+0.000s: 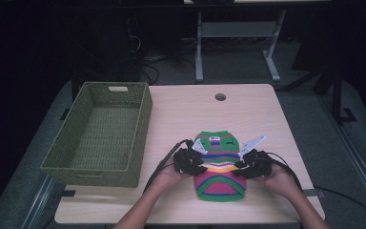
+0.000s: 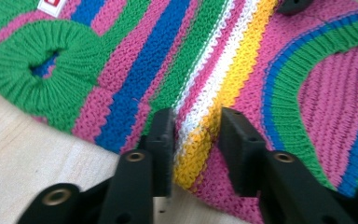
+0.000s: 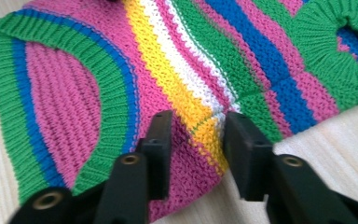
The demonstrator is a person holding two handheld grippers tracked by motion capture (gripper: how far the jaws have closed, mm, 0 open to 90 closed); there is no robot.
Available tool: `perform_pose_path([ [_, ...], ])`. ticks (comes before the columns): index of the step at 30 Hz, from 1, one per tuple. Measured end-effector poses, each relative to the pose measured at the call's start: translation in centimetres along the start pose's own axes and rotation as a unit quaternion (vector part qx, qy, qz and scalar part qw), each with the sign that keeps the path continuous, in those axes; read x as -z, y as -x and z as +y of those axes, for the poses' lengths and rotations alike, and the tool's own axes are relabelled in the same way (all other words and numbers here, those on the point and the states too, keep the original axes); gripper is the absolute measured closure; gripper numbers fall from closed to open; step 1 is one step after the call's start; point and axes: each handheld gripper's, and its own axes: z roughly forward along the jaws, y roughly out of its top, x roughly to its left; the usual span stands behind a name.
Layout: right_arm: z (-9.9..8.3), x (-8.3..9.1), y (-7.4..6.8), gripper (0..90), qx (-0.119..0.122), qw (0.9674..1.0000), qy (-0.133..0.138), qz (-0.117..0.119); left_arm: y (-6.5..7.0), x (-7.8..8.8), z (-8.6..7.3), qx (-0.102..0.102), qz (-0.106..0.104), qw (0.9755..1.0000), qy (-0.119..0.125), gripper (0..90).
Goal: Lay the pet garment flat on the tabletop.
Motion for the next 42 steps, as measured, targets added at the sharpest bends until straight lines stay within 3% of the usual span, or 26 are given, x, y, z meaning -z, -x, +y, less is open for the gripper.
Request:
perform_pose_path([
  [6,0.1,0.1,-0.3,77.1,0.01,0.9999,0.004,-0.007,0.3,0.2,0.1,-0.022,0.013,0.9997,0.001,77.8],
  [10,0.4,0.5,-0.6,79.3,0.011,0.9998,0.011,-0.011,0.3,0.6,0.3,-0.03,0.016,0.9994,0.002,80.2],
  [16,0.8,1.0,-0.8,79.6,-0.001,0.9997,0.024,-0.003,0.0,1.5,0.4,-0.028,0.015,0.9995,0.01,80.2],
  [20,1.1,0.8,-1.1,79.4,-0.001,0.9997,0.024,0.007,-0.3,1.8,0.1,-0.031,0.015,0.9994,-0.001,80.1],
  [26,1.6,0.2,-1.3,78.6,0.001,0.9997,0.021,0.011,-0.7,1.9,-0.5,-0.016,0.012,0.9998,-0.001,78.5],
  [29,1.6,0.1,-1.2,73.6,0.001,0.9997,0.02,0.015,-0.8,1.8,-0.5,-0.016,0.011,0.9998,-0.009,74.7],
  [31,1.5,0.0,-0.9,61.5,-0.004,0.9997,0.02,0.013,-0.7,1.8,-0.5,-0.01,0.008,0.9999,-0.008,68.6],
  [34,1.4,0.4,-0.6,52.1,-0.013,0.9995,0.026,0.012,-0.6,1.7,-0.5,-0.005,0.005,1.0,-0.005,53.7],
  [38,1.3,0.5,-0.7,58.5,-0.013,0.9995,0.028,0.009,-0.6,1.8,-0.6,-0.007,-0.002,0.9999,-0.009,52.7],
  [40,1.3,0.4,-0.8,64.8,-0.007,0.9996,0.026,0.01,-0.5,1.8,-0.7,-0.006,-0.001,1.0,0.0,58.3],
  [42,1.3,0.2,-0.9,71.3,-0.001,0.9997,0.022,0.011,-0.5,1.8,-0.8,-0.015,0.005,0.9998,-0.01,68.0],
])
